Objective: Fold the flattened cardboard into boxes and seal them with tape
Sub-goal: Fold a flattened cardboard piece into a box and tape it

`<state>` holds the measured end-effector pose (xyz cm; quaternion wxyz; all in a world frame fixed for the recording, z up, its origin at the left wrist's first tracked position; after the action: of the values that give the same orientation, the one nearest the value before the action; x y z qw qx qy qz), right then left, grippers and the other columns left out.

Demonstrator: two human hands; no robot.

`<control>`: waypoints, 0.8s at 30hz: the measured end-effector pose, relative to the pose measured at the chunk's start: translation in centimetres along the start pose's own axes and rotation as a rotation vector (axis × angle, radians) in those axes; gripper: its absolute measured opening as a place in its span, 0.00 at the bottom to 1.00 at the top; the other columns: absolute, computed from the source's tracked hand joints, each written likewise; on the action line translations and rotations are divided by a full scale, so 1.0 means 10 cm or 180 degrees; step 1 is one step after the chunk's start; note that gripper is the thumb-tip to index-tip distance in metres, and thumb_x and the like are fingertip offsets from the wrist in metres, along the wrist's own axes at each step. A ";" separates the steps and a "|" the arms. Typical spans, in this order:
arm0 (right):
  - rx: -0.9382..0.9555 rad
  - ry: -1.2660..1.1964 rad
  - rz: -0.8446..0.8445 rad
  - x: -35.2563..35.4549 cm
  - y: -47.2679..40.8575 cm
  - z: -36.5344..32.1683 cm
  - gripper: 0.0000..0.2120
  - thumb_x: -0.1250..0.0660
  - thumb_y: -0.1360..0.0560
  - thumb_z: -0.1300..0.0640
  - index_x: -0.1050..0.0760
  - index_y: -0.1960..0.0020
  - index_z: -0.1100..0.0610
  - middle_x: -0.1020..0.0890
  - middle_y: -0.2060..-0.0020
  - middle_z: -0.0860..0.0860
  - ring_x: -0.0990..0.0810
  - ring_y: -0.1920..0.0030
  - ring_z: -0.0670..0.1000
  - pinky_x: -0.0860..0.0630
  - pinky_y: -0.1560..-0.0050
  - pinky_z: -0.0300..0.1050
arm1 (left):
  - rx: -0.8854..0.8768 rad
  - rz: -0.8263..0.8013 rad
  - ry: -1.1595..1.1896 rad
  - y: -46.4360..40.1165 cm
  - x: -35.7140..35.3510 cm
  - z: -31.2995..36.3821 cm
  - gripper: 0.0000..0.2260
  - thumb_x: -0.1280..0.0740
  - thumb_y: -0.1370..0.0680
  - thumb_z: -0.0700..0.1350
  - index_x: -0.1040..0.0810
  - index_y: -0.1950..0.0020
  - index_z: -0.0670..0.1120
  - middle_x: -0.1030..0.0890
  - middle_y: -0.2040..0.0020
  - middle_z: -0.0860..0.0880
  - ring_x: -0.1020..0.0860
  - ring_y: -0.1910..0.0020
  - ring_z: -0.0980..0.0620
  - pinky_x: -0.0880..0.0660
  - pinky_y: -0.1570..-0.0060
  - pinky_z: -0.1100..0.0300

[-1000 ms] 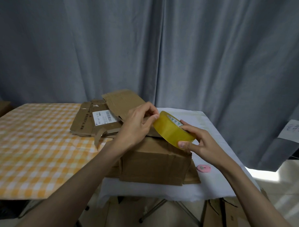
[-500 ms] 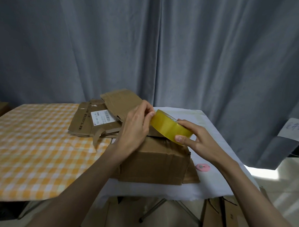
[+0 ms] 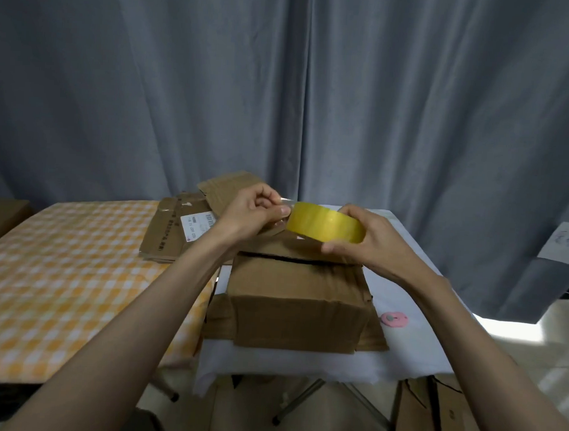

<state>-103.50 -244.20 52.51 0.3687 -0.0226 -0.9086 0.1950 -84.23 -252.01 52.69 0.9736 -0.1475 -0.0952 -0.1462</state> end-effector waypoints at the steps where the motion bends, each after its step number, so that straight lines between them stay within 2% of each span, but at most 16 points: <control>1: -0.0015 0.0186 -0.0047 0.03 -0.03 -0.05 0.27 0.20 0.38 0.39 0.26 0.47 0.49 0.22 0.59 0.45 0.24 0.59 0.46 0.30 0.63 0.38 | 0.0081 -0.0011 0.0113 -0.01 0.01 0.00 0.08 0.28 0.25 0.36 0.25 0.57 0.45 0.22 0.65 0.48 0.22 0.66 0.53 0.23 0.56 0.57; 3: 0.0094 0.0546 -0.0114 0.06 -0.08 -0.15 0.30 0.18 0.37 0.44 0.28 0.42 0.49 0.23 0.55 0.44 0.24 0.55 0.46 0.29 0.61 0.40 | 0.0205 0.0041 0.0285 -0.03 0.04 0.01 0.08 0.29 0.24 0.34 0.26 0.58 0.44 0.23 0.66 0.48 0.23 0.69 0.56 0.23 0.63 0.64; 6: 0.0358 0.0678 0.0075 0.15 -0.15 -0.24 0.23 0.23 0.32 0.55 0.29 0.41 0.51 0.24 0.55 0.45 0.27 0.57 0.49 0.34 0.63 0.35 | 0.0294 0.0194 0.0391 0.00 0.26 0.05 0.07 0.31 0.23 0.34 0.26 0.57 0.42 0.24 0.65 0.47 0.25 0.69 0.55 0.25 0.66 0.68; 7: 0.0404 0.0818 0.0119 0.17 -0.16 -0.25 0.23 0.24 0.32 0.54 0.30 0.41 0.49 0.25 0.54 0.45 0.27 0.56 0.48 0.34 0.62 0.34 | 0.0330 0.0226 0.0417 0.01 0.37 0.05 0.07 0.31 0.23 0.34 0.26 0.57 0.42 0.24 0.65 0.46 0.25 0.68 0.54 0.24 0.66 0.68; 10: 0.0351 0.1002 0.0275 0.21 -0.16 -0.21 0.24 0.27 0.36 0.44 0.29 0.42 0.45 0.24 0.51 0.43 0.27 0.52 0.48 0.31 0.59 0.42 | 0.0562 0.0249 0.0423 0.08 0.62 -0.10 0.07 0.32 0.23 0.33 0.26 0.57 0.42 0.24 0.65 0.46 0.25 0.69 0.55 0.25 0.68 0.68; 12: 0.0347 0.0811 0.0430 0.23 -0.18 -0.21 0.23 0.28 0.35 0.49 0.26 0.42 0.49 0.22 0.51 0.45 0.25 0.52 0.49 0.32 0.58 0.44 | 0.0810 0.0268 0.0512 0.13 0.70 -0.30 0.06 0.32 0.23 0.33 0.25 0.56 0.42 0.24 0.65 0.45 0.25 0.71 0.57 0.25 0.69 0.68; 15: 0.0339 0.0831 0.0278 0.16 -0.24 -0.20 0.24 0.26 0.32 0.61 0.25 0.38 0.50 0.22 0.49 0.46 0.25 0.50 0.51 0.32 0.57 0.42 | 0.1172 0.0100 0.0632 0.20 0.71 -0.52 0.04 0.31 0.23 0.34 0.24 0.55 0.42 0.23 0.65 0.47 0.23 0.70 0.57 0.25 0.70 0.68; 18: 0.0333 0.0816 0.0096 0.08 -0.26 -0.16 0.28 0.27 0.33 0.63 0.26 0.35 0.48 0.21 0.45 0.47 0.24 0.46 0.52 0.30 0.54 0.42 | 0.1244 0.0125 0.0727 0.27 0.73 -0.59 0.04 0.32 0.22 0.33 0.24 0.53 0.41 0.22 0.67 0.48 0.22 0.70 0.58 0.26 0.72 0.68; 21: 0.0415 0.0742 0.0051 -0.01 -0.21 -0.12 0.34 0.28 0.34 0.64 0.28 0.32 0.42 0.22 0.41 0.51 0.25 0.43 0.53 0.27 0.45 0.49 | 0.1427 0.0131 0.0833 0.38 0.69 -0.74 0.05 0.32 0.23 0.32 0.24 0.54 0.42 0.22 0.65 0.47 0.23 0.68 0.56 0.26 0.72 0.68; 23: 0.0421 0.0850 0.0049 -0.09 -0.18 -0.06 0.34 0.28 0.34 0.64 0.31 0.33 0.41 0.23 0.41 0.50 0.25 0.43 0.53 0.27 0.46 0.49 | 0.1556 0.0149 0.0896 0.43 0.66 -0.85 0.06 0.32 0.23 0.33 0.24 0.55 0.42 0.23 0.65 0.47 0.23 0.67 0.55 0.25 0.71 0.68; 24: 0.0387 0.0860 0.0088 -0.12 -0.16 -0.01 0.32 0.28 0.34 0.64 0.32 0.35 0.43 0.23 0.44 0.49 0.24 0.46 0.53 0.27 0.50 0.47 | 0.1598 0.0158 0.0924 0.45 0.65 -0.90 0.06 0.31 0.23 0.33 0.24 0.55 0.42 0.23 0.65 0.47 0.24 0.67 0.55 0.25 0.71 0.68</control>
<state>-102.39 -245.87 52.40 0.4856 -0.0388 -0.8368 0.2500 -75.43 -252.36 44.55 0.9863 0.1183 0.0155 -0.1137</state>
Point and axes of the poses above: each hand's wrist, its own y-axis away from the middle knuckle, its own x-axis out of the back of the hand, z = x × y, the point moved 8 cm from there along -y, towards the middle knuckle
